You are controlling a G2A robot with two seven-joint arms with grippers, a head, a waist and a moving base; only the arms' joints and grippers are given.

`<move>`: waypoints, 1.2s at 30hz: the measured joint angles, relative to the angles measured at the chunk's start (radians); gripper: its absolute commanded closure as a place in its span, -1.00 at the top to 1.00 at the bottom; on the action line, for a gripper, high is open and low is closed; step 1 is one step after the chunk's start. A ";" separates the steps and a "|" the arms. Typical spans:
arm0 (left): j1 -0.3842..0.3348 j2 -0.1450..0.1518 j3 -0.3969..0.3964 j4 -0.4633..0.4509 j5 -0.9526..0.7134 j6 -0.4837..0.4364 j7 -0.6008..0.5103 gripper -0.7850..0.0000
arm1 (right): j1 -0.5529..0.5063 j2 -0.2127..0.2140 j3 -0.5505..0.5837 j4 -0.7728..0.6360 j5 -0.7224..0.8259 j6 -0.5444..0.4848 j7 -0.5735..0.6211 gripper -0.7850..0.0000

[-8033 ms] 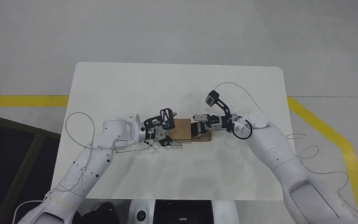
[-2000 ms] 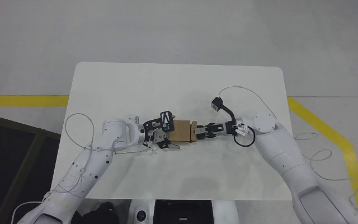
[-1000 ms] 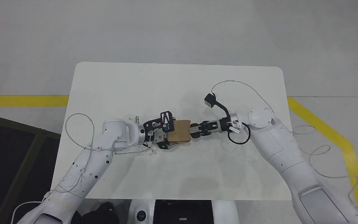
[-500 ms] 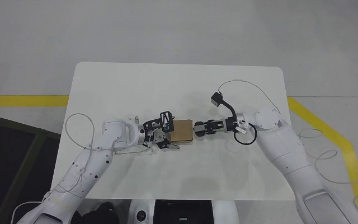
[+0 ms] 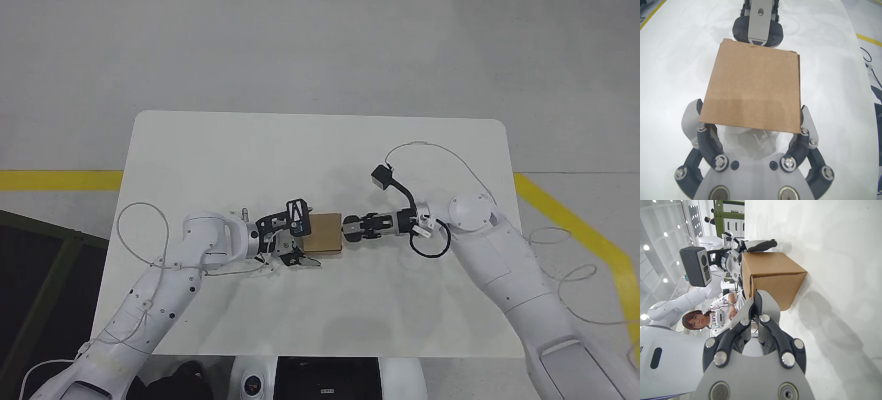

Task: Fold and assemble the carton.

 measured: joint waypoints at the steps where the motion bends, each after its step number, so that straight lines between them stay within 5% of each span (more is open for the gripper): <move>1: 0.000 0.000 0.000 0.000 0.000 0.000 0.000 1.00 | 0.002 -0.001 -0.003 0.001 0.002 -0.002 0.000 -1.00; 15: -0.003 0.003 -0.014 0.012 -0.012 0.000 0.000 1.00 | 0.021 -0.006 0.001 0.033 0.009 -0.025 0.009 -1.00; 19: 0.013 0.013 -0.049 0.004 -0.010 -0.008 0.000 1.00 | 0.007 0.006 0.030 0.017 0.001 -0.027 0.005 -0.86; 31: 0.186 0.081 -0.320 -0.178 -0.141 -0.124 0.013 1.00 | -0.049 0.034 0.108 -0.086 -0.018 -0.070 -0.042 -0.55; 34: 0.227 0.096 -0.396 -0.243 -0.218 -0.124 0.000 1.00 | -0.057 0.040 0.127 -0.113 -0.026 -0.088 -0.060 -0.14; 36: 0.242 0.102 -0.440 -0.272 -0.258 -0.107 -0.015 1.00 | -0.056 0.044 0.141 -0.131 -0.036 -0.101 -0.070 1.00</move>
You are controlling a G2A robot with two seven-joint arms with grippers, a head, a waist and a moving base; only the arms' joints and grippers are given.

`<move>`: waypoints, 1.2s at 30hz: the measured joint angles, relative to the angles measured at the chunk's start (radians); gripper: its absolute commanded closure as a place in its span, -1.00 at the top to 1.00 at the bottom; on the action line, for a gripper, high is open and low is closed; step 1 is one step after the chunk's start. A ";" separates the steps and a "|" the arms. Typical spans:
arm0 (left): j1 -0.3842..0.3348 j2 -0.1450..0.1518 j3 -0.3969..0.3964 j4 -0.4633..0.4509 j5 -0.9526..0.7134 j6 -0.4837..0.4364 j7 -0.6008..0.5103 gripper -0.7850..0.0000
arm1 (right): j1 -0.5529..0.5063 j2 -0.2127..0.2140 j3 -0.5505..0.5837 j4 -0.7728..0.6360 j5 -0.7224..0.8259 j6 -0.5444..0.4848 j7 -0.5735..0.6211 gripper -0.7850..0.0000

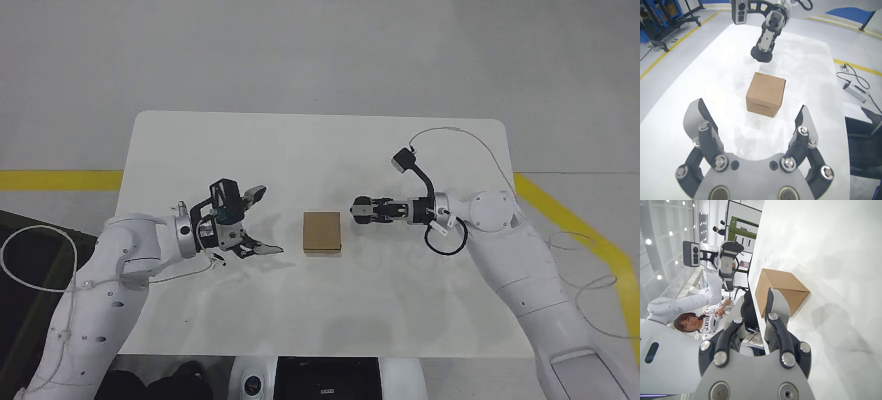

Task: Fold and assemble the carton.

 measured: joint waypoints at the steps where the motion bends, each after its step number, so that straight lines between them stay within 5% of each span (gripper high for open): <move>1: 0.003 0.002 -0.015 -0.006 -0.016 0.016 -0.005 1.00 | 0.003 0.002 0.007 -0.007 -0.007 -0.005 -0.005 1.00; 10: -0.026 0.001 -0.043 -0.041 -0.134 0.222 -0.081 1.00 | 0.044 0.011 0.061 -0.042 -0.059 -0.123 -0.090 1.00; 20: -0.162 -0.010 0.012 0.038 -0.142 0.365 -0.138 1.00 | 0.052 0.027 0.172 -0.072 -0.344 -0.236 -0.420 1.00; 26: -0.198 -0.009 -0.010 0.087 -0.222 0.388 -0.179 1.00 | 0.003 0.040 0.230 -0.158 -0.558 -0.160 -0.575 1.00; 36: -0.193 0.006 -0.078 0.127 -0.249 0.346 -0.219 1.00 | -0.060 0.052 0.272 -0.240 -0.720 -0.024 -0.666 1.00</move>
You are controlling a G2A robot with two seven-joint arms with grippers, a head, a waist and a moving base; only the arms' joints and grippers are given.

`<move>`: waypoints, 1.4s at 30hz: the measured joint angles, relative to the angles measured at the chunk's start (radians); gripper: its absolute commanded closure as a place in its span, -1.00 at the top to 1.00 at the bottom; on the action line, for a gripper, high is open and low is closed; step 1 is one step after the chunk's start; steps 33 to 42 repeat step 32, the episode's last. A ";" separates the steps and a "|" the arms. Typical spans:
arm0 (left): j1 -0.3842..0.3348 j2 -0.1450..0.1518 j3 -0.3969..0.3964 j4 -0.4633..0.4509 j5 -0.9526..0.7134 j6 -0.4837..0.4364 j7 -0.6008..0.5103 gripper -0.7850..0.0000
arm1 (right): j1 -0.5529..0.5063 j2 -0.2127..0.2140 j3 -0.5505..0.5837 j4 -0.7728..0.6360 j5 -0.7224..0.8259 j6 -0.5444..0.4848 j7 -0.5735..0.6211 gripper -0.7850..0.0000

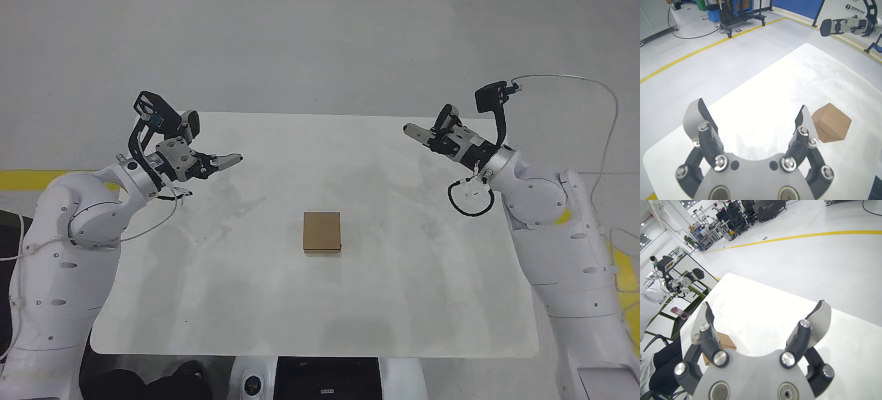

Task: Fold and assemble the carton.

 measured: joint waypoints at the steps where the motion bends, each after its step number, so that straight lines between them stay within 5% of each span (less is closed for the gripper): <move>1: 0.002 0.001 -0.004 0.001 -0.008 -0.002 0.004 1.00 | -0.006 0.000 0.002 -0.006 -0.001 0.005 -0.006 1.00; 42: 0.003 0.001 -0.007 0.000 -0.012 -0.002 0.009 1.00 | -0.015 0.002 0.005 -0.018 0.008 0.003 0.001 1.00</move>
